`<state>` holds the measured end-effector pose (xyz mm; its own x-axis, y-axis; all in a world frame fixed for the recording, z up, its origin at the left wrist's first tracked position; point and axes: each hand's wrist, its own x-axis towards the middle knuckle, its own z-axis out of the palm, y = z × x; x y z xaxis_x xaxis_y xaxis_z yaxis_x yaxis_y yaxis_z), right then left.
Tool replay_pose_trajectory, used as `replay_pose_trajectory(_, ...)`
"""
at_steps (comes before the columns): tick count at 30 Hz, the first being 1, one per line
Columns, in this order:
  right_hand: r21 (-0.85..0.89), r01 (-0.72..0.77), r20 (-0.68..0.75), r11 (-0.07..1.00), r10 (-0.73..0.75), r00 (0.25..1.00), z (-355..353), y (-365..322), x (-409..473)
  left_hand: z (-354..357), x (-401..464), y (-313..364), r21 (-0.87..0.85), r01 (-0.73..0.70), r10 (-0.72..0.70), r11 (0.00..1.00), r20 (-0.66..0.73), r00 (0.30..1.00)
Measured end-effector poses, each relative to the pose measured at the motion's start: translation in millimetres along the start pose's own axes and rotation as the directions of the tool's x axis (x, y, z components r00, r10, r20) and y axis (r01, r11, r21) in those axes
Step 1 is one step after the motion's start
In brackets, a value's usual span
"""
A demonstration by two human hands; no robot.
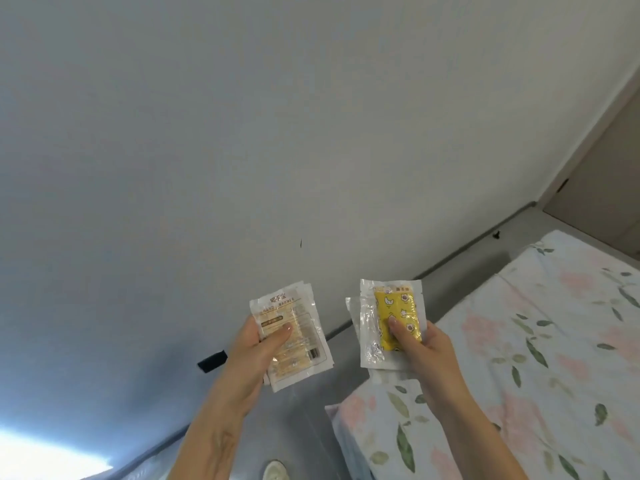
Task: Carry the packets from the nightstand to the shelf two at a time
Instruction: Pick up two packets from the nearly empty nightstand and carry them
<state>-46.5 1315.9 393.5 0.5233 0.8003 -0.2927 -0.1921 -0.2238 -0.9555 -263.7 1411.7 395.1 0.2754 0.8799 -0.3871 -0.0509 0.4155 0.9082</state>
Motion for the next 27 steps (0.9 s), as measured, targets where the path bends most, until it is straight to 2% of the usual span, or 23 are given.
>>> replay_pose_trajectory(7, 0.049, -0.022, -0.163, 0.999, 0.030, 0.986, 37.6, -25.6, 50.7, 8.4, 87.5, 53.1, 0.065, 0.019, -0.031, 0.998, 0.194, 0.981)
replay_pose_trajectory(15, 0.076, -0.008, -0.300, 0.997, 0.030, 0.954, 36.7, -49.0, 117.4, 50.4, 173.4, 87.5, 0.070, 0.012, -0.035, 0.997, 0.328, 0.944)
replay_pose_trajectory(22, 0.100, 0.045, -0.448, 0.994, 0.005, 0.894, -8.2, -75.1, 202.0, 139.5, 261.5, 110.4, 0.095, 0.018, -0.059, 0.995, 0.454, 0.889)
replay_pose_trajectory(27, 0.105, 0.055, -0.538, 0.993, 0.010, 0.843, -74.8, -98.4, 290.4, 244.7, 346.9, 123.3, 0.162, 0.012, -0.097, 0.987, 0.530, 0.843)
